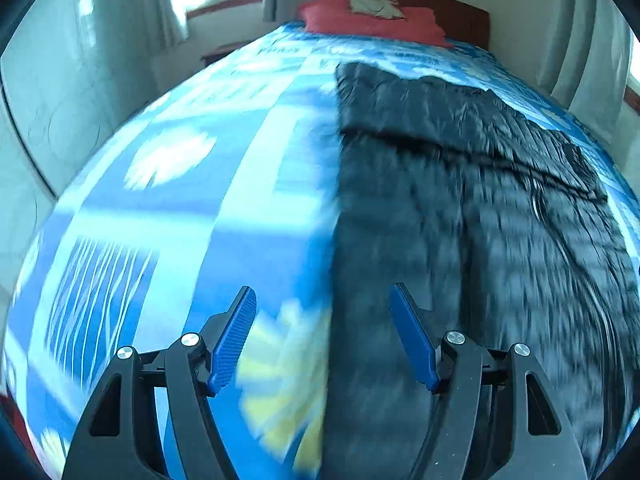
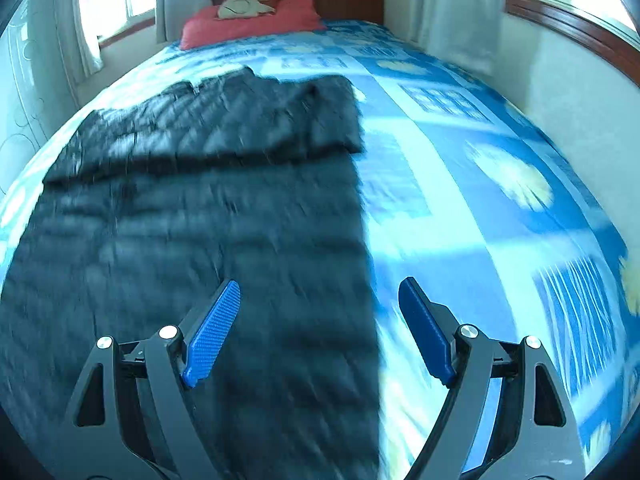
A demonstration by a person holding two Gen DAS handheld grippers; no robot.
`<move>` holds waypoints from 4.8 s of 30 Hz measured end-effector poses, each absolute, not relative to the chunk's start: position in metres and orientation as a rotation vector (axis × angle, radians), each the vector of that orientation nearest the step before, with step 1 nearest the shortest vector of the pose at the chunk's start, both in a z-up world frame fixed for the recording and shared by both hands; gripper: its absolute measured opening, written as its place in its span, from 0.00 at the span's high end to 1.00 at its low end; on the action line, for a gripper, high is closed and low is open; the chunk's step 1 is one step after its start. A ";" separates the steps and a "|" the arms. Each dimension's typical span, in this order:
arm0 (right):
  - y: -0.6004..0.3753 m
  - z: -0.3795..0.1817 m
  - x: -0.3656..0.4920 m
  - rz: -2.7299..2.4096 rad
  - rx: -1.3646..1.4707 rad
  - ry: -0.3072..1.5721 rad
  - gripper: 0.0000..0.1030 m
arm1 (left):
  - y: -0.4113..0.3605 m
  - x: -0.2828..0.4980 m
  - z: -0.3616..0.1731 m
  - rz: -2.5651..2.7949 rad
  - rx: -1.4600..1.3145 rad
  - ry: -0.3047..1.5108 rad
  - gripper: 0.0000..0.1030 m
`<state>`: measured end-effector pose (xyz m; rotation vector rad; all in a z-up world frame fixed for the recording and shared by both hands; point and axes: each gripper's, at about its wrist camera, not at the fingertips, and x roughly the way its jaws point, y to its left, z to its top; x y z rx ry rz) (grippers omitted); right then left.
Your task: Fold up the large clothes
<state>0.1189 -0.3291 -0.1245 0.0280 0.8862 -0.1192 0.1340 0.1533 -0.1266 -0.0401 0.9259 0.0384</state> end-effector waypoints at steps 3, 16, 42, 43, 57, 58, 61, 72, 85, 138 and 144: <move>-0.339 -0.132 0.082 -0.117 0.061 0.915 0.21 | 0.163 0.103 -0.132 0.024 -0.102 0.952 0.34; -0.334 -0.158 0.014 -0.048 0.125 0.993 0.21 | 0.140 0.035 -0.160 -0.122 -0.176 1.044 0.33; -0.318 -0.148 -0.016 0.057 0.277 0.916 0.87 | 0.131 0.013 -0.143 -0.166 -0.269 0.894 0.90; -0.318 -0.145 -0.016 0.062 0.284 0.907 0.87 | 0.130 0.012 -0.140 -0.168 -0.271 0.884 0.91; -0.338 -0.073 0.049 0.221 0.546 0.716 0.89 | 0.136 0.079 -0.061 -0.277 -0.372 0.725 0.91; -0.342 -0.073 0.061 0.222 0.571 0.713 0.89 | 0.135 0.093 -0.059 -0.279 -0.366 0.720 0.91; -0.351 -0.077 0.103 0.205 0.614 0.715 0.89 | 0.134 0.139 -0.063 -0.265 -0.378 0.736 0.91; -0.347 -0.155 0.225 0.101 0.600 0.908 0.89 | 0.124 0.259 -0.140 -0.219 -0.382 0.907 0.91; -0.350 -0.170 0.233 0.114 0.629 0.915 0.89 | 0.140 0.263 -0.141 -0.315 -0.413 0.913 0.83; -0.348 -0.152 0.295 0.304 0.171 1.009 0.63 | 0.127 0.303 -0.141 -0.417 -0.039 0.957 0.44; -0.345 -0.151 0.281 0.279 0.165 0.957 0.84 | 0.115 0.295 -0.139 -0.396 0.023 0.937 0.67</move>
